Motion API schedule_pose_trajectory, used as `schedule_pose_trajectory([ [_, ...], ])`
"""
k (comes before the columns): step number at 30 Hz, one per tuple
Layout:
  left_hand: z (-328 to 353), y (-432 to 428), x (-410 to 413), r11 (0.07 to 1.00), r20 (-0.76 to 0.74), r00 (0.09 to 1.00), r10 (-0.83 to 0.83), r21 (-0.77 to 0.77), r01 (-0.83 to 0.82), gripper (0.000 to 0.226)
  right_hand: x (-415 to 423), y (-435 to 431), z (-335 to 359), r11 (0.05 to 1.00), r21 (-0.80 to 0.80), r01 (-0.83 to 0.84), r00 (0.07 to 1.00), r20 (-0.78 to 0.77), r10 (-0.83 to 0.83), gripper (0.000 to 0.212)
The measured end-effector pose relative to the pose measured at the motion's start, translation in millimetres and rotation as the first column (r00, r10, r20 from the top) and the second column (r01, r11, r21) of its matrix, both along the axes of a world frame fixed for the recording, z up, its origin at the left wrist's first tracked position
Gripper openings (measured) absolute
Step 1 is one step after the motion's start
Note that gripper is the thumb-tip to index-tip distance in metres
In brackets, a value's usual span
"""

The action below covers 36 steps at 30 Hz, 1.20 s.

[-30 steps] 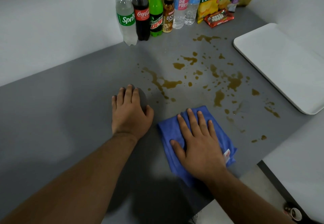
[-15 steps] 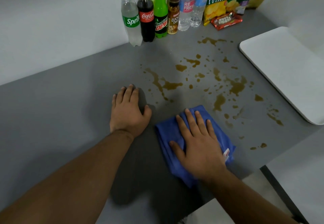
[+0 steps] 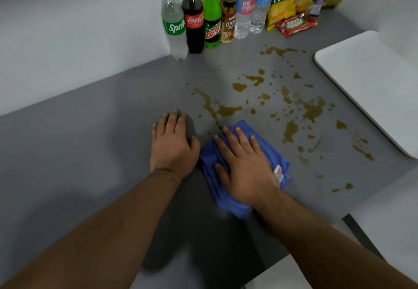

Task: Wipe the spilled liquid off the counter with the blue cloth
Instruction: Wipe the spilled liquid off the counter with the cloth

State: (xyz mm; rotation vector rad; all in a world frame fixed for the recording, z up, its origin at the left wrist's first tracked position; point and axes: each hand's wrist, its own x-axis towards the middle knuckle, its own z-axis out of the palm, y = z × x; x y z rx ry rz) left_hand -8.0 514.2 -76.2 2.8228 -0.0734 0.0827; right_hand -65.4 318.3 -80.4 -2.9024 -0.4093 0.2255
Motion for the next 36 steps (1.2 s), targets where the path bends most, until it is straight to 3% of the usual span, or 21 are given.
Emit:
schedule_pose_trajectory([
  [4, -1, 3, 3, 1.000, 0.084, 0.996, 0.000, -0.013, 0.001, 0.062, -21, -8, -5, 0.998, 0.001, -0.063, 0.998, 0.031, 0.063, 0.065],
  [8, -2, 16, 19, 1.000, 0.143, 0.990, -0.008, -0.014, 0.010, 0.055, -22, -24, -7, 0.992, -0.023, 0.125, 0.992, 0.023, -0.125, 0.066],
  [17, -2, 25, 55, 1.000, 0.005, 1.000, -0.013, -0.018, 0.014, 0.066, -2, -14, -9, 0.976, -0.079, 0.201, 0.980, 0.028, -0.199, 0.067],
  [22, -2, 22, 53, 1.000, 0.004, 1.000, -0.013, 0.003, 0.013, 0.071, -16, 9, -14, 0.994, -0.029, 0.105, 0.994, -0.017, -0.106, 0.072],
  [30, -2, 23, 53, 1.000, 0.005, 1.000, -0.016, -0.005, 0.016, 0.068, 68, 25, -3, 0.998, -0.017, -0.068, 0.997, 0.025, 0.068, 0.067],
  [36, -3, 23, 52, 1.000, 0.034, 0.999, -0.013, -0.014, 0.014, 0.068, 73, 1, -4, 0.992, -0.035, 0.119, 0.993, 0.020, -0.118, 0.068],
])
